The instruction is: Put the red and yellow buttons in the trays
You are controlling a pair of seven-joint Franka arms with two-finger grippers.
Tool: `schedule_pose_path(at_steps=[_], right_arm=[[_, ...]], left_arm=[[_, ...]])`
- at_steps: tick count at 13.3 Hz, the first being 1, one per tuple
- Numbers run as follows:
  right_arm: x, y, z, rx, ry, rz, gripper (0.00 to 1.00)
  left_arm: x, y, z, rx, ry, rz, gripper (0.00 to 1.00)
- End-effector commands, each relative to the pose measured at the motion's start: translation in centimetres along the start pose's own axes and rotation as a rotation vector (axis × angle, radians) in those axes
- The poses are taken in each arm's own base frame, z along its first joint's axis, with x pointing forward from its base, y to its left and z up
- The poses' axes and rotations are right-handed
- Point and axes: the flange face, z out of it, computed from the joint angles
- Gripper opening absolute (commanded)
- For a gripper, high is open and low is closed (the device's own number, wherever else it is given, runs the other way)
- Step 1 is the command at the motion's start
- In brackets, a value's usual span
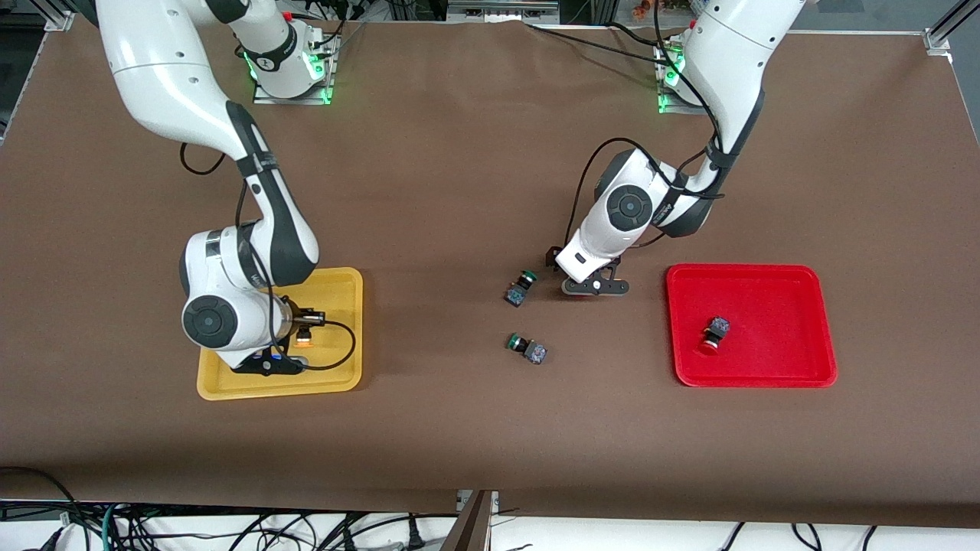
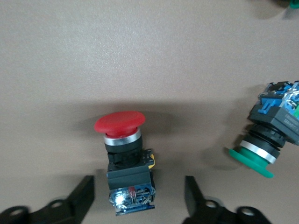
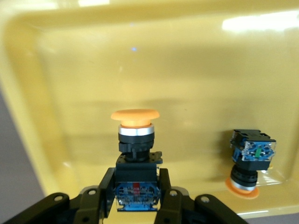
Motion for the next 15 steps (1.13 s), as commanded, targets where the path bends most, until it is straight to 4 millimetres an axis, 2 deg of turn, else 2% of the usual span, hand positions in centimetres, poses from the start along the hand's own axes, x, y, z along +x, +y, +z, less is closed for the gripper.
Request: schedule_pose_path(at_steps=[1,2,3,5,7,9,10,12,13,15], right_arm=[[-0.8,-0.2,0.2,0.019,-0.032,-0.020,1.00],[-0.9,-0.1,-0.8,0.019,-0.034,-0.020,1.00],[-1.2,0.7,-2.7,0.018,-0.031,-0.018,1.00],[-2.0,2.9,-6.9,0.014,-0.044,-0.055,1.00],[-3.0,6.1,-11.3,0.016,-0.068,-0.122,1.00],[-4.5,8.6,-15.3,0.012,-0.084,-0.133,1.00],[-5.8,9.3,-17.4,0.011,-0.089,-0.141,1.00],[-8.9,11.2,-22.2,0.014,-0.077,-0.135,1.00],[-10.6,11.8,-24.1,0.018,-0.083,-0.131,1.00],[-14.2,12.4,-28.2,0.022,-0.076,-0.115,1.00]], left_arm=[[0.3,-0.2,-0.8,0.009,0.027,0.006,0.28],[0.5,-0.5,-1.0,0.009,0.029,0.009,0.15],[0.8,-0.8,-1.4,0.011,0.031,0.019,0.08],[1.8,-2.2,-3.7,0.014,0.040,0.028,0.08],[3.3,-3.3,-7.5,0.030,0.019,0.042,0.08],[5.6,-6.0,-11.7,0.058,-0.062,0.096,0.09],[6.7,-8.0,-13.2,0.064,-0.101,0.142,0.09],[8.6,-14.3,-14.8,0.050,-0.140,0.234,0.09],[9.2,-16.9,-15.2,0.042,-0.145,0.293,0.10],[10.2,-21.6,-15.7,0.154,-0.146,0.441,0.10]])
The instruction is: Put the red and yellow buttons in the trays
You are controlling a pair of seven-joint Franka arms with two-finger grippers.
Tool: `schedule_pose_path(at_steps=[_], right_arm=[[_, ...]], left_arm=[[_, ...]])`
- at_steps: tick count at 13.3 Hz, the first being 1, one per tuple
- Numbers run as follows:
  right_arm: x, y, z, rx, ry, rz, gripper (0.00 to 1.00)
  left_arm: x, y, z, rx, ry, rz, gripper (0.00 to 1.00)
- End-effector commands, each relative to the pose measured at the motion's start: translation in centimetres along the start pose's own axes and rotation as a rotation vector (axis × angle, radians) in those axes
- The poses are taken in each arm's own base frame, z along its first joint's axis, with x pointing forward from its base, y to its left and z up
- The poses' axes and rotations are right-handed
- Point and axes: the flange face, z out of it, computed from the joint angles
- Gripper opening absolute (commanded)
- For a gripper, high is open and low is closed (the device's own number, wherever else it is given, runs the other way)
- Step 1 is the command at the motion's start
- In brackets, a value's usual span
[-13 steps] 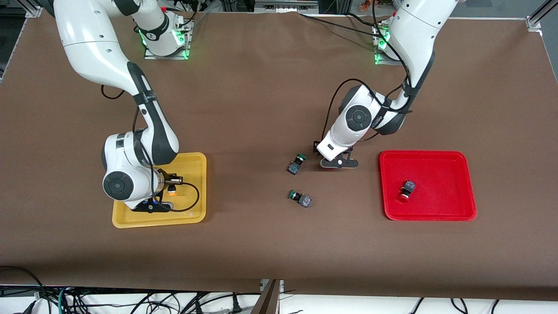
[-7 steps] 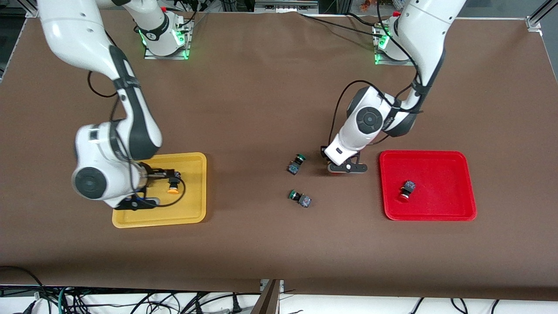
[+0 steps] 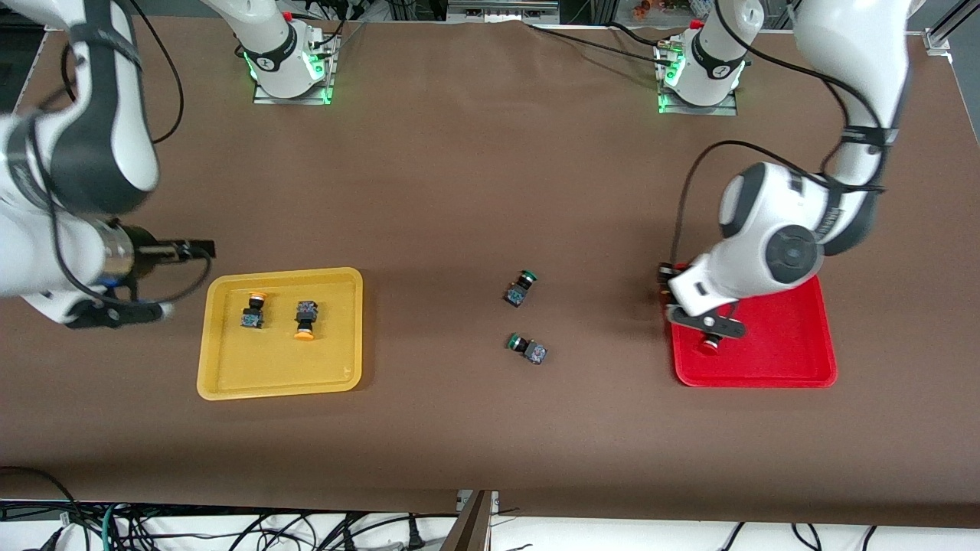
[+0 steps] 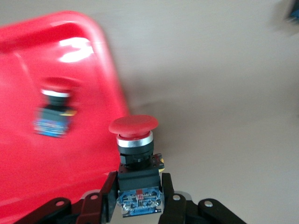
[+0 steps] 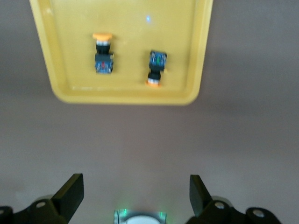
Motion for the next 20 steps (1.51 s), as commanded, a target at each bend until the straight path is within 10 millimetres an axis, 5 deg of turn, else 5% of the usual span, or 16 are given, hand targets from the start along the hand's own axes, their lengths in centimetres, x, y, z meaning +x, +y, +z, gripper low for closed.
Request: schedule_pose_path(at_steps=[1,4,7,9,11,12,13,17,20], right_arm=[[-5.8,-0.4,-5.3,0.010,0.039,-0.014,1.00],[-10.4,-1.3,-7.3,0.005,0.056,-0.046,1.00],[-14.5,0.2,-11.0,0.012,0.164,-0.027,1.00],[-16.1,0.3,-11.9,0.014,0.189,-0.030,1.00],[-16.9,0.7,-11.3,-0.011,0.194,-0.018,1.00],[-16.9,0.6,-11.3,-0.012,0.192,-0.019,1.00],[-16.7,0.6,-11.1,-0.014,0.186,-0.018,1.00],[-15.6,-0.1,-10.5,-0.017,0.163,-0.026,1.00],[-15.6,-0.1,-10.5,-0.014,0.163,-0.025,1.00]], left_arm=[[-0.7,-4.3,-0.3,0.139,-0.039,0.169,0.11],[-1.7,-9.3,1.2,0.182,-0.095,0.268,0.12],[-2.5,-15.5,6.3,0.232,-0.121,0.309,0.13],[-2.2,-16.3,9.5,0.225,-0.049,0.329,0.15],[-2.2,-16.5,10.0,0.222,-0.044,0.328,0.21],[-2.2,-16.5,9.8,0.224,-0.043,0.328,0.60],[-2.0,-16.5,9.2,0.226,-0.035,0.327,1.00],[-2.3,-15.6,3.9,0.250,-0.015,0.314,1.00],[-2.2,-11.5,-4.1,0.241,-0.002,0.311,1.00]])
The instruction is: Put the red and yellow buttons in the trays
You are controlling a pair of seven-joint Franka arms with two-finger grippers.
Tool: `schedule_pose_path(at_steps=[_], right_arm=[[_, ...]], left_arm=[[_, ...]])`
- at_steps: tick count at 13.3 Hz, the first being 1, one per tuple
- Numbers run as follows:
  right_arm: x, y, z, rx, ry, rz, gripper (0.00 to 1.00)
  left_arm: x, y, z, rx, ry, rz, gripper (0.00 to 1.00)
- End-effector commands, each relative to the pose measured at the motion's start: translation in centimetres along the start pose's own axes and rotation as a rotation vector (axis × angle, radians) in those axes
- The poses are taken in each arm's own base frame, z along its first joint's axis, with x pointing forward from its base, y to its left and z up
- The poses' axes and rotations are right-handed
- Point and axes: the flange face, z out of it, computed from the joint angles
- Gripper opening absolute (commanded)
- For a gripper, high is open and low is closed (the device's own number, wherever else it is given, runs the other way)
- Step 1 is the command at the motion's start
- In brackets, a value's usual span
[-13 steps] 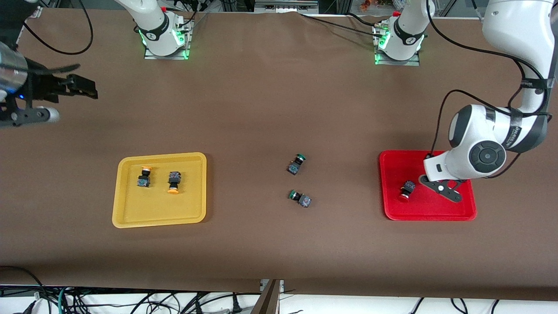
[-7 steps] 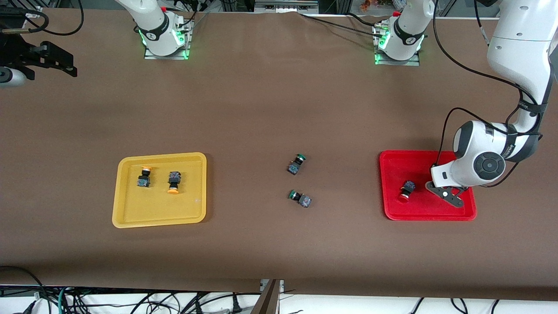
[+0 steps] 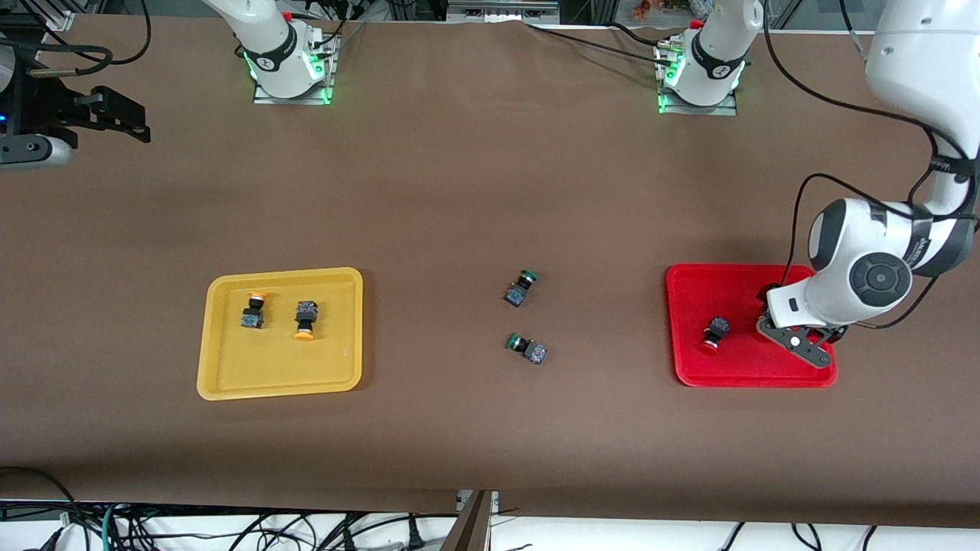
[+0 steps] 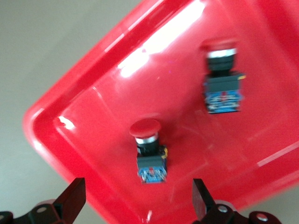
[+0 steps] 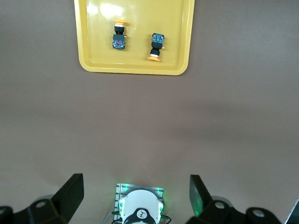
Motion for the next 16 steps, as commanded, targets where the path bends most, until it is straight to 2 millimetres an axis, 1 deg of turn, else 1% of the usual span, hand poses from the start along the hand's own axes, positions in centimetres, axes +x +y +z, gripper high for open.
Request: schedule_pose_path(at_steps=[1,3,5,7,8,9,10,11,12,13,14,15,16], right_arm=[[-0.4,0.0,-0.2,-0.013,0.010,-0.002,1.00],[-0.4,0.2,-0.2,-0.014,0.010,0.001,1.00],[-0.3,0.3,-0.1,-0.014,0.008,0.001,1.00],[-0.3,0.2,-0.1,-0.013,0.008,0.001,1.00],[-0.4,0.1,-0.2,-0.013,0.010,-0.001,1.00],[-0.3,0.2,-0.1,-0.014,0.008,0.001,1.00],[-0.3,0.3,-0.1,-0.015,0.008,0.002,1.00],[-0.4,0.3,-0.1,-0.017,0.007,0.001,1.00],[-0.4,0.3,-0.1,-0.020,0.006,0.000,1.00],[-0.4,0.3,-0.1,-0.024,0.006,-0.001,1.00],[-0.3,0.3,-0.1,-0.023,0.006,0.000,1.00],[-0.3,0.3,-0.1,-0.023,0.006,-0.002,1.00],[-0.3,0.3,-0.1,-0.023,0.006,0.000,1.00]], left_arm=[[-0.2,1.0,-8.1,-0.036,0.022,-0.034,1.00],[-0.3,0.6,-13.7,-0.115,0.037,-0.092,1.00],[-0.4,1.0,-18.1,-0.141,0.020,-0.118,1.00],[-1.6,0.6,-21.3,-0.168,0.002,-0.132,1.00],[-1.8,1.3,-23.0,-0.177,0.015,-0.131,1.00],[-2.4,2.2,-25.3,-0.149,0.037,-0.131,1.00],[-4.4,1.8,-27.3,-0.121,0.055,-0.173,1.00],[-5.7,2.7,-28.8,-0.110,0.081,-0.232,1.00],[-7.5,3.3,-30.0,-0.106,0.094,-0.324,1.00],[-8.9,5.5,-29.8,-0.137,0.079,-0.400,1.00],[-10.0,6.9,-29.5,-0.156,0.085,-0.468,1.00],[-10.9,7.4,-29.4,-0.145,0.115,-0.500,1.00],[-11.9,7.1,-29.4,-0.134,0.142,-0.507,1.00]])
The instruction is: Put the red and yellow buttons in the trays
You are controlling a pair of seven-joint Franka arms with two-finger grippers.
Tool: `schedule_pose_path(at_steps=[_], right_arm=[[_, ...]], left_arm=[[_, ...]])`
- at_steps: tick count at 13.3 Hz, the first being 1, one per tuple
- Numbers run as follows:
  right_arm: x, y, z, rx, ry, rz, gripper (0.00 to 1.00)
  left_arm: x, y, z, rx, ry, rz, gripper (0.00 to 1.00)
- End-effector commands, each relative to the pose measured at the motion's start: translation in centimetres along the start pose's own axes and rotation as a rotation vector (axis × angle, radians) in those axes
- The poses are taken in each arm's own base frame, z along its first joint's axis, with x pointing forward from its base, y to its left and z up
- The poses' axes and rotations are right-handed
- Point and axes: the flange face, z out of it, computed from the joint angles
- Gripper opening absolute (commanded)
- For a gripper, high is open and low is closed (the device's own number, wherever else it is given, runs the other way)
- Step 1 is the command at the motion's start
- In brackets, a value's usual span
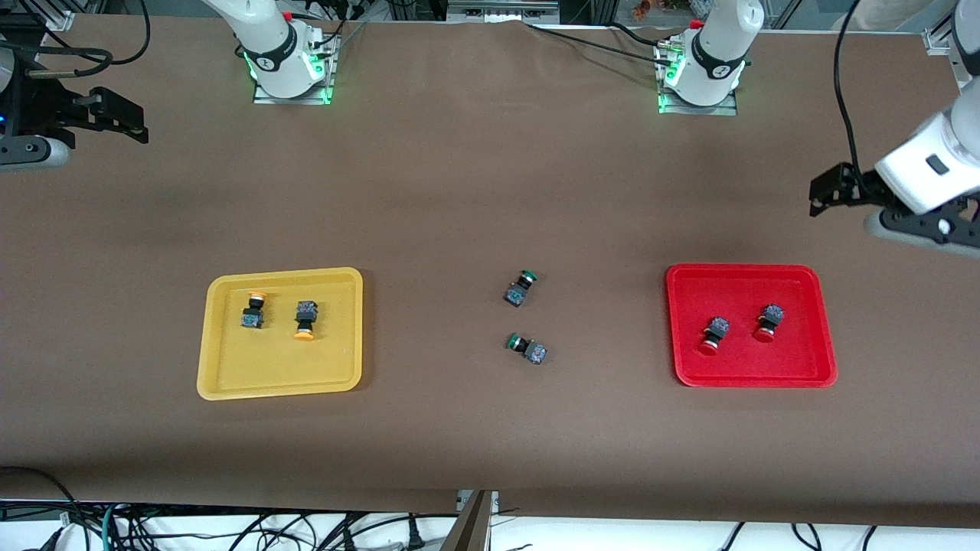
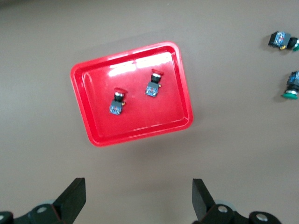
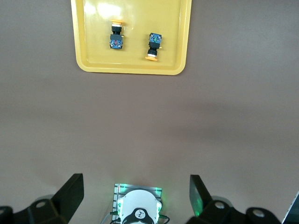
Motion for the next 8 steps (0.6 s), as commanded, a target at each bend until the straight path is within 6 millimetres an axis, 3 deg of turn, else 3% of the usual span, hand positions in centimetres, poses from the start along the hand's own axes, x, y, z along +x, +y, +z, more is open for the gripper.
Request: schedule_pose_path(at_steps=[1,8], right_arm=[[-0.31,0.16,-0.10,-0.012,0.007,-0.005,1.00],[-0.30,0.08,-0.10,-0.012,0.007,-0.003,1.00]], left_arm=[[-3.27,-0.43,0.81,-0.008,0.043,-0.057,1.00],[-2.84,-1.07,0.82,-0.010,0.046,-0.075,1.00]])
